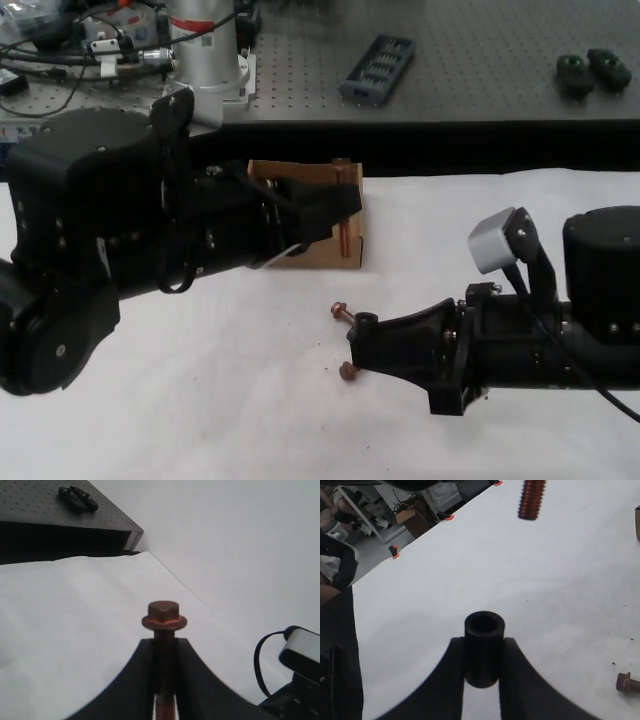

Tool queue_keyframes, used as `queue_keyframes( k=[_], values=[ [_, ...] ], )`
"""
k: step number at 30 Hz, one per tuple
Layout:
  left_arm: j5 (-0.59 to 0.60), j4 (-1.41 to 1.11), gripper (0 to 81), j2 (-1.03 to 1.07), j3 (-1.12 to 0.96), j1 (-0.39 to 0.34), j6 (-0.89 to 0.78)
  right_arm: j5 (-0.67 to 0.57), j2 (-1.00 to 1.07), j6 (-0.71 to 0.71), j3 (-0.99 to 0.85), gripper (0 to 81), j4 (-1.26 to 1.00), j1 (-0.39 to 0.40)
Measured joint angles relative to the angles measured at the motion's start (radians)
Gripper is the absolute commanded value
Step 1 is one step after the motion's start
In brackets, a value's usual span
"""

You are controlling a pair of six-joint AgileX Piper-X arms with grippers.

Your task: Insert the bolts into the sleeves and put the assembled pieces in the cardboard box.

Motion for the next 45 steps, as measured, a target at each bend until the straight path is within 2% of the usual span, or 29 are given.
queue_keyframes(
  k=[4, 11, 22, 27, 45],
  values=[
    [-0.016, -0.056, 0.6, 0.0, 0.037, 0.0, -0.035, 0.0, 0.037, 0.048, 0.0, 0.1, -0.047, 0.0],
    [-0.03, -0.144, 0.6, -0.002, 0.112, 0.0, -0.067, 0.008, 0.047, 0.048, -0.007, 0.1, -0.053, 0.0],
    [-0.043, -0.211, 0.6, -0.009, 0.112, 0.023, -0.072, 0.015, 0.149, 0.048, -0.12, 0.1, -0.053, -0.002],
    [0.014, -0.215, 0.6, -0.009, 0.112, 0.066, -0.074, -0.003, 0.162, 0.046, -0.141, 0.1, -0.047, -0.002],
    [0.102, -0.137, 0.6, -0.051, 0.112, 0.067, -0.056, -0.016, 0.163, -0.077, -0.226, 0.1, 0.12, -0.002]
  ],
)
